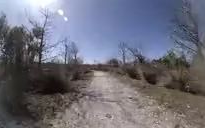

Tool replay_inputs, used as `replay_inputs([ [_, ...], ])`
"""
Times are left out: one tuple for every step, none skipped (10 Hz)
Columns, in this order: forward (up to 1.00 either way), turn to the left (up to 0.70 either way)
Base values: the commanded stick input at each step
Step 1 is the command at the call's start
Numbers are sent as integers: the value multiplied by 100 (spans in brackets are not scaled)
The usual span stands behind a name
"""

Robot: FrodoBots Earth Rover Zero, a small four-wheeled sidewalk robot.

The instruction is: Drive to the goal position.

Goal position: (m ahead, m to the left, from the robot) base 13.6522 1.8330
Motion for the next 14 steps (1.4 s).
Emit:
replay_inputs([
  [70, 0],
  [70, 0],
  [70, 0],
  [70, 0],
  [70, 0],
  [70, 0],
  [70, 0],
  [70, 0],
  [70, -2],
  [70, -9],
  [70, -35],
  [70, -35],
  [70, -13],
  [70, 0],
])
